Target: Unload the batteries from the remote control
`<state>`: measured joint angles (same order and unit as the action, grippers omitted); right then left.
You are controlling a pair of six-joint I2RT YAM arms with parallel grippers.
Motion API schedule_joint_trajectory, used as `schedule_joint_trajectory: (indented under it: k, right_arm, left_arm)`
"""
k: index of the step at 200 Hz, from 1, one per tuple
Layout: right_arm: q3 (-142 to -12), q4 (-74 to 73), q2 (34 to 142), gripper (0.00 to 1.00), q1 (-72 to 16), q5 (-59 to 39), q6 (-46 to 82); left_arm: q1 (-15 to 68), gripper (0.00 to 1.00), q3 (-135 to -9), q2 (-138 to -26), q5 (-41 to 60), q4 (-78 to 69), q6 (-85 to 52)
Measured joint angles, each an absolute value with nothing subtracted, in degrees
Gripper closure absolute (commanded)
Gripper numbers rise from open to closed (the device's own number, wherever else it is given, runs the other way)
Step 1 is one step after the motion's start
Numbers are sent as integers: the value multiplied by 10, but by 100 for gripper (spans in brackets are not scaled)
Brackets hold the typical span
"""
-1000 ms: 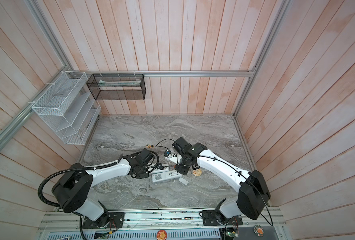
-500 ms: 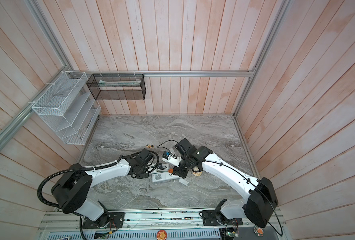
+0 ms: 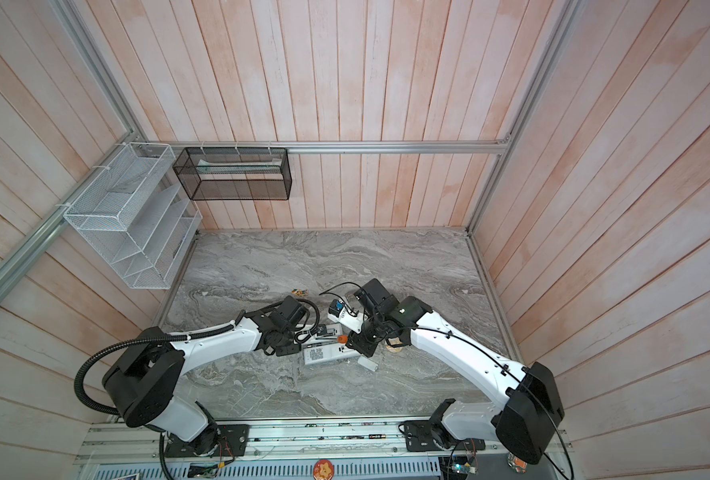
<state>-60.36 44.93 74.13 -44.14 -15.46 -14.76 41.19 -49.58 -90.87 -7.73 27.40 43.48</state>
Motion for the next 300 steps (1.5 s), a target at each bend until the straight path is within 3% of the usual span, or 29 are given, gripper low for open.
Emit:
schedule_joint_trajectory:
  k: [59,180,201,239,279,300]
  right_arm:
    - [-609,472,748,100,-433,-90,-134]
    - [-636,476,750,100,-407,-86,-119]
    - [-636,463,711,100,-388,-84,-105]
    - [-628,409,621,100,-354,-76,-77]
    - [-612,369,599,100,-348,-77,-68]
    - [-595,351,598,100,-348,-88,-66]
  left_arm:
    - [410,100,-496,-909,-79,274,434]
    - [410,100,-530,-909,-95,305,384]
    - [408,100,-572,-908,-97,344,313]
    - [360,100,-674,-901,-91,446,62]
    - [294,100,-573,-758,2,459,-150]
    - [276,100,-541,-735,49,457,-213]
